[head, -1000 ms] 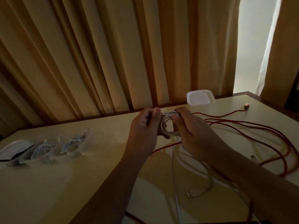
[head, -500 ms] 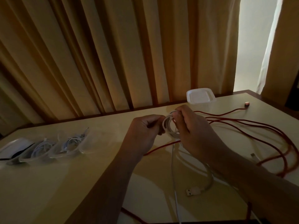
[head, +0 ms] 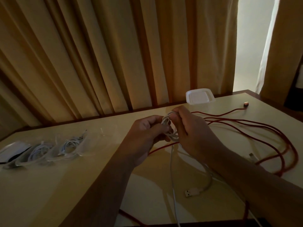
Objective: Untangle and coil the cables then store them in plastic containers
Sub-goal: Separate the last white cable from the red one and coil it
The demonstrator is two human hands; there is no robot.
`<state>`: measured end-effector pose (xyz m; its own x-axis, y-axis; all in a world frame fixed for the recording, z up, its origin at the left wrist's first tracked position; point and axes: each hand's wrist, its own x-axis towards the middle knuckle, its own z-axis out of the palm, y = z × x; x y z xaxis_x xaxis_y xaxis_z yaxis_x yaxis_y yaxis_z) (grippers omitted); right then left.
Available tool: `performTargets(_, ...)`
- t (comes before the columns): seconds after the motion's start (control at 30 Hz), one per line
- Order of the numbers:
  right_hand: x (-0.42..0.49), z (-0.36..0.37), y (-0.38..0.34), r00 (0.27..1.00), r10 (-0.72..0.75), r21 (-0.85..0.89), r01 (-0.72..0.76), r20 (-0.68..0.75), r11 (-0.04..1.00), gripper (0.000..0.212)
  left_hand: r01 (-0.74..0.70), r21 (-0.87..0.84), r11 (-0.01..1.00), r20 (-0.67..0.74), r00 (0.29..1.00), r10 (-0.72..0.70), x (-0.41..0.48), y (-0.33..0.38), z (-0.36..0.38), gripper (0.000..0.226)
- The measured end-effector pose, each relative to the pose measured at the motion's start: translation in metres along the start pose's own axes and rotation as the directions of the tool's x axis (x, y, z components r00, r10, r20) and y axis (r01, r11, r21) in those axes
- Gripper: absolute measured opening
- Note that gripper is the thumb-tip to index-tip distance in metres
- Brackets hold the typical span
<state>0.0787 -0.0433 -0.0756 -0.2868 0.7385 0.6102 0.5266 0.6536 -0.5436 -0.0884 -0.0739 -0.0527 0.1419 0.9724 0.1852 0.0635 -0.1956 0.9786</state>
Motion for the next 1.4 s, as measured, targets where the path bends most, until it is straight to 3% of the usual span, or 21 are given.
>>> performTargets(0.13, 0.002, -0.003, 0.001, 0.998, -0.064, -0.013, 0.064, 0.007, 0.998, 0.04, 0.03, -0.118, 0.993, 0.056, 0.998, -0.023, -0.002, 0.0, -0.007, 0.032)
performTargets(0.4, 0.005, -0.012, 0.007, 0.991, -0.055, 0.084, 0.045, 0.126, 0.995, 0.015, 0.076, -0.122, 0.99, -0.031, 0.996, -0.08, 0.0, -0.003, -0.006, 0.021)
performTargets(0.47, 0.004, -0.017, 0.004, 0.986, -0.055, 0.115, 0.037, 0.159, 0.993, 0.02, 0.078, -0.118, 0.99, -0.039, 0.996, -0.083, 0.0, -0.004, -0.006, 0.021)
performTargets(0.57, 0.004, -0.022, -0.001, 0.989, -0.045, 0.126, 0.028, 0.14, 0.992, 0.031, 0.065, -0.111, 0.992, -0.043, 0.997, -0.07, 0.0, -0.002, -0.005, 0.017)
performTargets(0.7, 0.003, -0.021, 0.0, 0.991, -0.017, 0.148, -0.003, 0.135, 0.989, 0.026, 0.09, -0.17, 0.981, -0.056, 0.993, -0.101, 0.0, 0.001, -0.006, 0.034)
performTargets(0.83, 0.004, -0.02, 0.002, 0.99, 0.034, 0.092, -0.048, 0.14, 0.995, 0.01, 0.094, -0.124, 0.988, -0.048, 0.994, -0.101, -0.003, 0.002, -0.002, 0.028)
performTargets(1.17, 0.004, -0.023, 0.007, 0.993, 0.04, 0.079, -0.049, 0.111, 0.996, 0.018, 0.107, -0.114, 0.988, -0.06, 0.992, -0.114, -0.003, -0.001, 0.009, 0.022)
performTargets(1.3, 0.002, -0.021, 0.006, 0.998, 0.036, 0.211, -0.046, 0.052, 0.976, 0.036, 0.153, -0.174, 0.973, -0.093, 0.981, -0.171, -0.002, -0.002, 0.009, 0.021)
performTargets(1.4, 0.002, -0.022, 0.008, 0.995, -0.029, 0.21, 0.007, 0.099, 0.978, 0.026, 0.163, -0.191, 0.968, -0.113, 0.976, -0.186, -0.001, -0.002, 0.01, 0.023)
